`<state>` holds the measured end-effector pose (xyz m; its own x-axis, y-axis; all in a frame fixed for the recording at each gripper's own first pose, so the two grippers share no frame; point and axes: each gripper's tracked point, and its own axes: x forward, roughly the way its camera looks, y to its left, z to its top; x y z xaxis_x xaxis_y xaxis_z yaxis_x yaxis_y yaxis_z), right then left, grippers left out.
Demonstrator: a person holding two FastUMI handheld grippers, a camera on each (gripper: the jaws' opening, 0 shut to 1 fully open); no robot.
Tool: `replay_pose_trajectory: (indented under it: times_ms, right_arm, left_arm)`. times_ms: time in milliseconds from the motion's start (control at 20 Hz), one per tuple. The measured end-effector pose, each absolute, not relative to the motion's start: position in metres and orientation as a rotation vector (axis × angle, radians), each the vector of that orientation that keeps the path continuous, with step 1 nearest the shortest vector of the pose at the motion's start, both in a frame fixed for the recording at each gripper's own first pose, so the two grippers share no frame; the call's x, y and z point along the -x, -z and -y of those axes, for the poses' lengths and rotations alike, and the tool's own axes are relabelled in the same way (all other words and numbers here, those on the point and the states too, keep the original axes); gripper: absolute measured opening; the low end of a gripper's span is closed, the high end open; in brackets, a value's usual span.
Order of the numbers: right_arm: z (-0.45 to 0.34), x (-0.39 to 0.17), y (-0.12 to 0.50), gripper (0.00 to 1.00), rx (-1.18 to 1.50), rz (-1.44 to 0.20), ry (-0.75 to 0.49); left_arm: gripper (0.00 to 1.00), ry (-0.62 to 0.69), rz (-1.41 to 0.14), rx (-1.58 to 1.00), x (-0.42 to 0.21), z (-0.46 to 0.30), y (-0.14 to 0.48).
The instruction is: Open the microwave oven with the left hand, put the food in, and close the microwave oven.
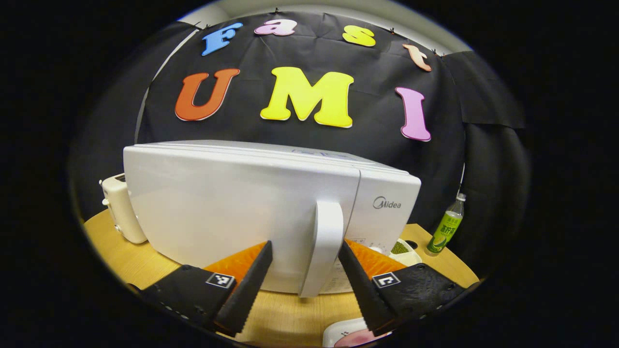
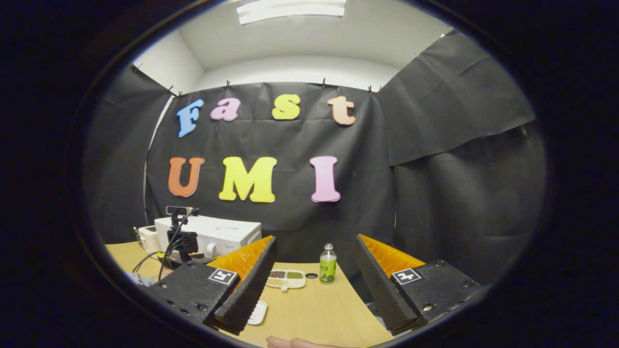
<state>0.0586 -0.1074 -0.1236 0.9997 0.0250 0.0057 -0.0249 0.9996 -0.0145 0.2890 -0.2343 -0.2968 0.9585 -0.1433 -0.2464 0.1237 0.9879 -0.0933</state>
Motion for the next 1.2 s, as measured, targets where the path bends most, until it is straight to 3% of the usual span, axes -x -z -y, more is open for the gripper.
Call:
replay_pose_trajectory:
  times_ms: [50,100,150,250,300,600,650,750,1150,1200]
  right_arm:
    - [0.108,-0.059,0.125,1.0,0.016,0.01,-0.02]
    - [0.108,-0.06,0.129,1.0,0.018,0.01,-0.018]
    - [0.107,-0.061,0.133,0.94,0.02,0.002,-0.018]
    - [0.104,-0.062,0.143,0.94,0.024,-0.02,-0.024]
    - [0.103,-0.062,0.145,1.0,0.026,-0.026,-0.026]
    - [0.103,-0.062,0.154,1.0,0.033,-0.039,-0.02]
    - [0.103,-0.062,0.157,0.94,0.029,-0.044,-0.021]
    - [0.104,-0.061,0.158,1.0,0.028,-0.048,-0.023]
    - [0.098,-0.057,0.167,1.0,0.039,-0.06,-0.029]
    - [0.096,-0.055,0.167,0.94,0.042,-0.06,-0.03]
  left_arm:
    - [0.7,0.138,-0.255,0.045,-0.287,0.233,0.297]
    - [0.7,0.155,-0.255,0.021,-0.286,0.238,0.297]
    - [0.42,0.188,-0.263,0.025,-0.285,0.247,0.299]
    - [0.21,0.169,-0.28,0.001,-0.284,0.245,0.3]
    - [0.2,0.172,-0.276,0.002,-0.284,0.244,0.3]
    - [0.21,0.185,-0.303,-0.007,-0.274,0.244,0.303]
    - [0.2,0.177,-0.289,-0.025,-0.272,0.243,0.302]
    - [0.21,0.179,-0.271,-0.043,-0.271,0.243,0.301]
    - [0.2,0.163,-0.27,-0.04,-0.283,0.244,0.306]
    - [0.2,0.176,-0.265,-0.031,-0.28,0.243,0.305]
